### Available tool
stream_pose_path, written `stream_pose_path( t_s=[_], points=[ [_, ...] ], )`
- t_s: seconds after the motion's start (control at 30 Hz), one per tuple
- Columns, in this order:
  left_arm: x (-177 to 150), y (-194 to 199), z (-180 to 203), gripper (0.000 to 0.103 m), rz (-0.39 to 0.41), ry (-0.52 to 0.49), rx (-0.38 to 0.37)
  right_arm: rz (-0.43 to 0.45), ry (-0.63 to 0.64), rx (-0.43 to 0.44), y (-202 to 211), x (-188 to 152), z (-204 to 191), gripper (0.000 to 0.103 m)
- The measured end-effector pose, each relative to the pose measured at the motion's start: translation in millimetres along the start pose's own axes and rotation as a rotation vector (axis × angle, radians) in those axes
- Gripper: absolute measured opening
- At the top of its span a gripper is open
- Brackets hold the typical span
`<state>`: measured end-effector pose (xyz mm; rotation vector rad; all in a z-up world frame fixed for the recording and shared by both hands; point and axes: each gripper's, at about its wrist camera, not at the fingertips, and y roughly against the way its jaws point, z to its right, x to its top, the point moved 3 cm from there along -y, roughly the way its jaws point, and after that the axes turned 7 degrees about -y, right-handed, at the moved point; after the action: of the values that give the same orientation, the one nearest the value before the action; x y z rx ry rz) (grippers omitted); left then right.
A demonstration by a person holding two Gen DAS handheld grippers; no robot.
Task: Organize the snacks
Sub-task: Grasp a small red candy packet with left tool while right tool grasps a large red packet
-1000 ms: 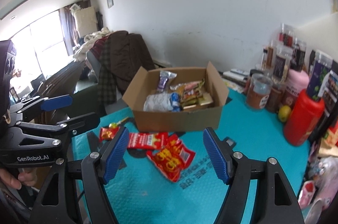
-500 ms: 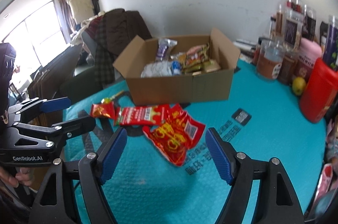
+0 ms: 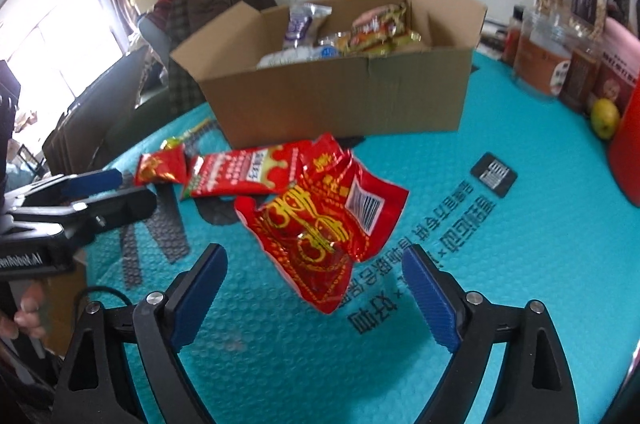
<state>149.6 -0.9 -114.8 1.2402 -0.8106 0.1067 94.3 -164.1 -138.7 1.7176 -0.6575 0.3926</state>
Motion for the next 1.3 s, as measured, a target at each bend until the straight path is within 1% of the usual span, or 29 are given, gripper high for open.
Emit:
stream_pose_path(
  t_s=[0.13, 0.33, 0.5, 0.67, 0.77, 0.87, 1.03, 1.13, 1.17, 1.2, 1.23, 1.3],
  points=[
    [1, -6, -11, 0.086, 0.003, 0.035, 0.012, -0.026, 0.016, 0.013, -13, 1, 0, 0.090],
    [2, -10, -30, 0.086, 0.005, 0.081, 0.051, -0.036, 0.050, 0.012, -28, 8, -4, 0.090],
    [5, -13, -48, 0.087, 0.012, 0.123, 0.089, -0.026, 0.075, 0.017, -32, 9, -10, 0.066],
    [6, -21, -64, 0.087, 0.005, 0.166, 0.142, 0.000, 0.082, 0.020, -26, 9, -17, 0.053],
    [5, -31, -71, 0.087, -0.017, 0.195, 0.144, 0.000, 0.107, 0.018, -24, 6, -26, 0.050],
    [4, -41, -77, 0.087, -0.041, 0.221, 0.142, -0.009, 0.128, 0.007, -30, 4, -33, 0.050],
    [6, -55, -81, 0.087, -0.075, 0.216, 0.176, -0.020, 0.118, 0.027, -34, 5, -33, 0.051],
    [6, -56, -81, 0.086, -0.060, 0.215, 0.181, -0.032, 0.113, 0.043, -37, 6, -33, 0.052],
    [7, -56, -80, 0.078, -0.046, 0.208, 0.163, -0.032, 0.115, 0.042, -38, 6, -33, 0.054],
    [6, -57, -80, 0.061, -0.047, 0.201, 0.148, -0.031, 0.115, 0.042, -38, 7, -33, 0.056],
    [6, -60, -80, 0.056, -0.060, 0.196, 0.138, -0.029, 0.114, 0.041, -39, 8, -33, 0.057],
    [6, -60, -79, 0.048, -0.056, 0.183, 0.125, -0.027, 0.109, 0.045, -41, 11, -33, 0.057]
  ],
)
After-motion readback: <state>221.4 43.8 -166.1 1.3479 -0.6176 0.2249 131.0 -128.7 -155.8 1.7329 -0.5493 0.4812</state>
